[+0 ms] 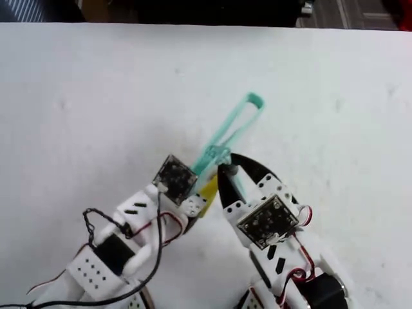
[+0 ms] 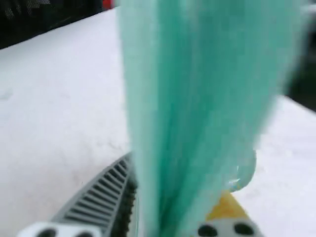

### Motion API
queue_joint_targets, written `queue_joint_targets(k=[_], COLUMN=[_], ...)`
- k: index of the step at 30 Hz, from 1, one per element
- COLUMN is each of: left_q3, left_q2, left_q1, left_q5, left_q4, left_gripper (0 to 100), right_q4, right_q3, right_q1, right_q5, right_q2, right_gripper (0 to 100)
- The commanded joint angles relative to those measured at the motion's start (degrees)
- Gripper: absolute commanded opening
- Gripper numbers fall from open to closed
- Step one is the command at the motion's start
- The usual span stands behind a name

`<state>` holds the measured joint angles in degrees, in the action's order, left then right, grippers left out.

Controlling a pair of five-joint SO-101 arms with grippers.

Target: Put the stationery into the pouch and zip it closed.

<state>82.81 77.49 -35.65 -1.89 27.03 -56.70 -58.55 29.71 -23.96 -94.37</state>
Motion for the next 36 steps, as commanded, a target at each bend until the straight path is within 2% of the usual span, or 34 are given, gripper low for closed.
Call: queue_joint_targets(k=[1, 11, 21, 25, 28, 32, 36], left_q3=[0.7, 0.0, -1.4, -1.2, -1.3, -0.9, 0.2], left_q2=[9.6, 26.7, 27.0, 27.0, 27.0, 27.0, 27.0], left_q1=[-1.0, 0.0, -0.6, -0.7, -1.3, -2.4, -2.1], left_q5=[0.7, 0.8, 0.8, 1.5, 2.3, 2.4, 2.4], left_q4=[0.0, 3.6, 1.7, 1.9, 2.0, 2.3, 2.7], left_gripper=[11, 11, 10, 2, 2, 2, 2], right_q4=[1.3, 1.0, 0.9, -1.6, -3.6, -3.6, -4.8], right_q3=[2.0, 1.7, -0.3, 4.7, 8.0, 12.0, 19.9], right_q1=[0.4, 0.4, 0.4, 1.9, 4.6, 4.6, 4.6], right_q5=[-0.7, -0.8, -1.8, -3.0, -3.3, -3.3, -3.3], right_q2=[0.5, 0.9, 0.5, 0.9, 0.9, 1.9, 8.9], right_gripper=[2.2, 2.3, 2.3, 2.3, 2.3, 2.3, 2.3])
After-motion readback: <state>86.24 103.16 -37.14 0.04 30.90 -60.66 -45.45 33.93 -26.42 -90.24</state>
